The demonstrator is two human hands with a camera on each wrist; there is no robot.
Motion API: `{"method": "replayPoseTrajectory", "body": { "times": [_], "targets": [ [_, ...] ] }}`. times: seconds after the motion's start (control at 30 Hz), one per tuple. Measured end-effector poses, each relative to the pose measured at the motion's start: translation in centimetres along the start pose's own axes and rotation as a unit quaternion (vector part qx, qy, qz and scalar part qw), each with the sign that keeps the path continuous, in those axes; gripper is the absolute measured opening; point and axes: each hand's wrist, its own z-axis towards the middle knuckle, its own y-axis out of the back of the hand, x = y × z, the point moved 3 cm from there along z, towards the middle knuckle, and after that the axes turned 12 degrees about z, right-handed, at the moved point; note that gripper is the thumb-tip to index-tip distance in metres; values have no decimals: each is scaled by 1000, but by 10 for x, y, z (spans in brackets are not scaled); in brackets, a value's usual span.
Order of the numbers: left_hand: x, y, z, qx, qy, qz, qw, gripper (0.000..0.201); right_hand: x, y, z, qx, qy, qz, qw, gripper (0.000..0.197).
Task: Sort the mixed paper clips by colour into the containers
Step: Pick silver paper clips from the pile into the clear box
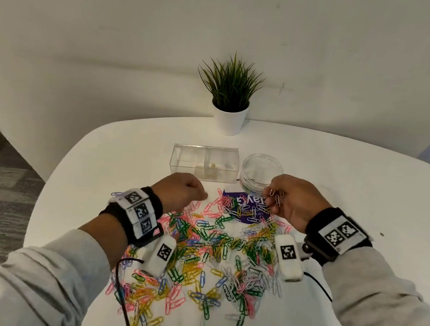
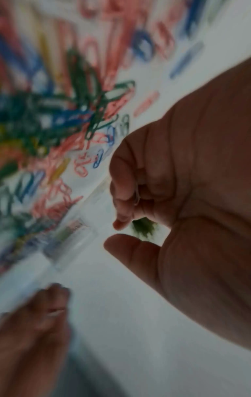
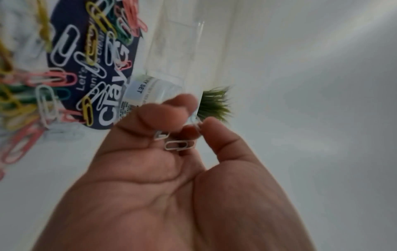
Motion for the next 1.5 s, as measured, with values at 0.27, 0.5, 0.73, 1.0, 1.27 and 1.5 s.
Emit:
{"method": "replayPoseTrajectory", "body": {
  "times": [0.27,0.5,0.73,1.0,1.27,1.5],
  "targets": [
    [-15,-21,1,27,-110,405,907,13,1,10,7,-23,44,-279,959,14],
    [-2,-20,-3,23,-104,446,889,14,-11,-3,15,40,102,-613,783,9],
    [7,-14,-2,16,-100,407,908,17,-16,-17,14,65,90,-654,748,14],
    [1,-24,-3,20,-126,449,884,22,-11,-17,16,77,55,-616,782,16],
    [0,-27,4,55,-140,441,885,8,40,-57,7,86,131,-516,842,16],
    [-30,21,22,-63,-99,251,961,8,53,-102,55,64,166,-568,803,9]
  ]
}}
